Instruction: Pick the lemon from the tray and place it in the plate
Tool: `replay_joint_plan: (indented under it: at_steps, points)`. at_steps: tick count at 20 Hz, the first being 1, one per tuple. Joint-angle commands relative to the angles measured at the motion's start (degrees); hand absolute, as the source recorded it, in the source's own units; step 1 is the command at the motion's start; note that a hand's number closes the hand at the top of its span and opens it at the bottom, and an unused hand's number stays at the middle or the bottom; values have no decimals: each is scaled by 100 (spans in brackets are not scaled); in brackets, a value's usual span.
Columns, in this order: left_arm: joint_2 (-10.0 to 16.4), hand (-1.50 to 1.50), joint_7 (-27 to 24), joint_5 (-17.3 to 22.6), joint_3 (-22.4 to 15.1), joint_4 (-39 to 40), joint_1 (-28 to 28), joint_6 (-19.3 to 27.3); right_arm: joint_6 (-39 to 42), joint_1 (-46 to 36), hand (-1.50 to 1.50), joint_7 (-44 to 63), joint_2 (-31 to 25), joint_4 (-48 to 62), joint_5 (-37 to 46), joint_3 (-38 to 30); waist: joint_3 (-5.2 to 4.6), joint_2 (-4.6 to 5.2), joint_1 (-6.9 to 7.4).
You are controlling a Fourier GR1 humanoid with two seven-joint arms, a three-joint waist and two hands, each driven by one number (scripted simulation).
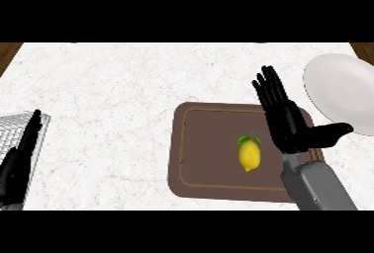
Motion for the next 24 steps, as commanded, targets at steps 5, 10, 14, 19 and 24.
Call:
replay_joint_plan:
  at_steps: [5,10,14,19,24]
  points:
    - [-932,0,848,641,-132,363,-488,-302,419,-417,150,1180,-454,-457,197,402,-4,-158,-96]
    - [-1128,0,875,744,-270,411,-165,-242,123,-779,150,747,-2886,-235,3429,1050,-161,-294,-330]
    - [-1273,0,1132,1054,-166,348,-421,-406,-1438,813,150,217,-907,-313,2297,560,24,-167,-279]
    - [-1603,0,1341,833,-361,618,-785,-271,-59,1591,-150,-1490,-962,-605,1748,919,9,-158,-141]
    - [-1531,0,1206,875,-200,633,-757,-417,202,1177,-150,-645,-2152,-591,2834,1035,-2,-166,-71]
